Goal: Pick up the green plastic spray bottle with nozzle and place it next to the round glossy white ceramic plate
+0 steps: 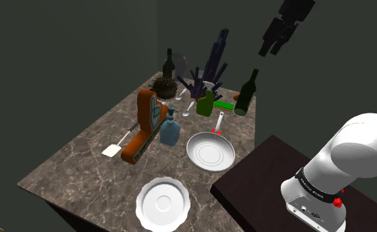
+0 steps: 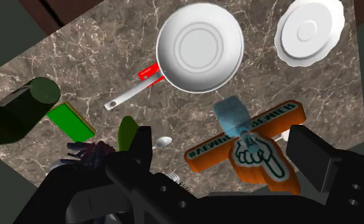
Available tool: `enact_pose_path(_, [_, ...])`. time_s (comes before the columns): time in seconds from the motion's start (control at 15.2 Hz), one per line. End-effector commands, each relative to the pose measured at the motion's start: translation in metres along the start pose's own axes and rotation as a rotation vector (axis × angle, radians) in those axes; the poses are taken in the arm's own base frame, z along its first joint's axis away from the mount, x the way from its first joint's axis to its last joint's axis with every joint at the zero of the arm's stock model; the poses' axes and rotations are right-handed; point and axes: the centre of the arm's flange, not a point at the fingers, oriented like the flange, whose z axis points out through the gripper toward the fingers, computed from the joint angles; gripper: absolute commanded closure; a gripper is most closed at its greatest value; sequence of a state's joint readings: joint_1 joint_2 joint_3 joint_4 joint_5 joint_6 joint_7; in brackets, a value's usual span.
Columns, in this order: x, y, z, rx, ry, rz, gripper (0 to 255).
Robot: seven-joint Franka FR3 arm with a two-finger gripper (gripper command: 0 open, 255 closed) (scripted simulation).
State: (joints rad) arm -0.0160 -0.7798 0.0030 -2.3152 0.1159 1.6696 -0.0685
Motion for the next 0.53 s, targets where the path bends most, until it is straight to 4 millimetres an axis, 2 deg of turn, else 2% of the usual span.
enact_pose_path(0.0, [0.000, 0.000, 0.000, 0.000, 0.000, 0.000, 0])
enact_pose_path(0.46, [0.056, 0.042, 0.063, -0.004, -0.021, -0.064, 0])
